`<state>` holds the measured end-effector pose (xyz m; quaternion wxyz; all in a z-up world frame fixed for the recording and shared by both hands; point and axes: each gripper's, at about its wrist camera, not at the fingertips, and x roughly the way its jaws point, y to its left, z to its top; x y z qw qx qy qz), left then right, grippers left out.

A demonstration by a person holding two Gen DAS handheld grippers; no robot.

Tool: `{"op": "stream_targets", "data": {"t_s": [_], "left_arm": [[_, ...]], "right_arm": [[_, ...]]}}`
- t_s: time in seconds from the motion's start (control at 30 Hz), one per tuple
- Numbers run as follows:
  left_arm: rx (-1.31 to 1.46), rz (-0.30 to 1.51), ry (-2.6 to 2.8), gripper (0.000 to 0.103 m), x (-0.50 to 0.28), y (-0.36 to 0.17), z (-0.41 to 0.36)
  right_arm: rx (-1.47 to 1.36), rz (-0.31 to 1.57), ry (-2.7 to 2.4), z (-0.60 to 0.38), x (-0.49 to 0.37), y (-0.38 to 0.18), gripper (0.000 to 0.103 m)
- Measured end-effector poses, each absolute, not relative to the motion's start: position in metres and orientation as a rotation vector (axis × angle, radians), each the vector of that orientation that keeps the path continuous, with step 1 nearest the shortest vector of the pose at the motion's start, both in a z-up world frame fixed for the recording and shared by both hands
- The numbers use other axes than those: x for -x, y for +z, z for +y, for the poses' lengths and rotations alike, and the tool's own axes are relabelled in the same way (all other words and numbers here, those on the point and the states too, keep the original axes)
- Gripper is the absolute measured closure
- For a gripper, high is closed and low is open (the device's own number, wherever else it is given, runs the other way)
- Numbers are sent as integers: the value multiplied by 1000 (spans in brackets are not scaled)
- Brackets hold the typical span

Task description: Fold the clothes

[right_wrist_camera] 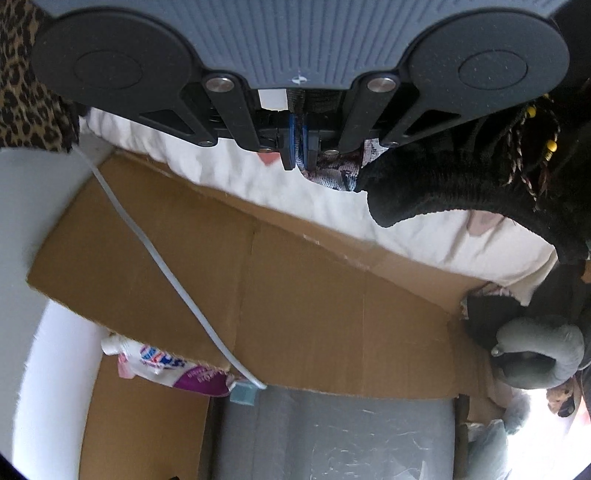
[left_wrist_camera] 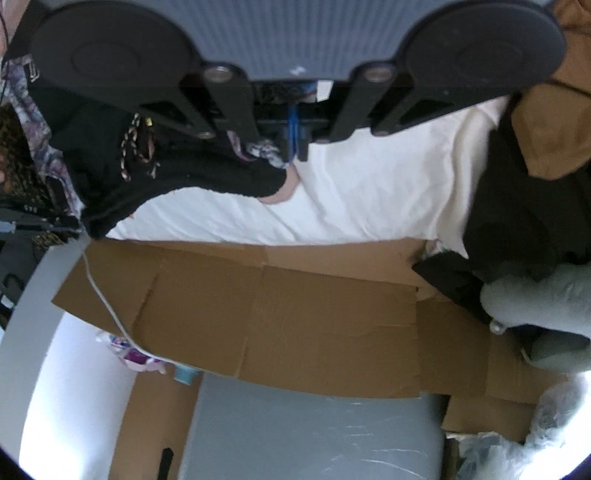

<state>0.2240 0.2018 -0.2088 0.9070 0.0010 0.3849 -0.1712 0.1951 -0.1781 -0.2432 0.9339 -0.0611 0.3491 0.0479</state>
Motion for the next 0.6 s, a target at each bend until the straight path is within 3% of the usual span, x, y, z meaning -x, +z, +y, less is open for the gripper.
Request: {"op": "stream_targets", "data": {"t_s": [0.6], "left_arm": [[-87, 781, -171, 103, -306, -215, 212]], "right_arm": [[154, 716, 39, -153, -286, -234, 101]]}}
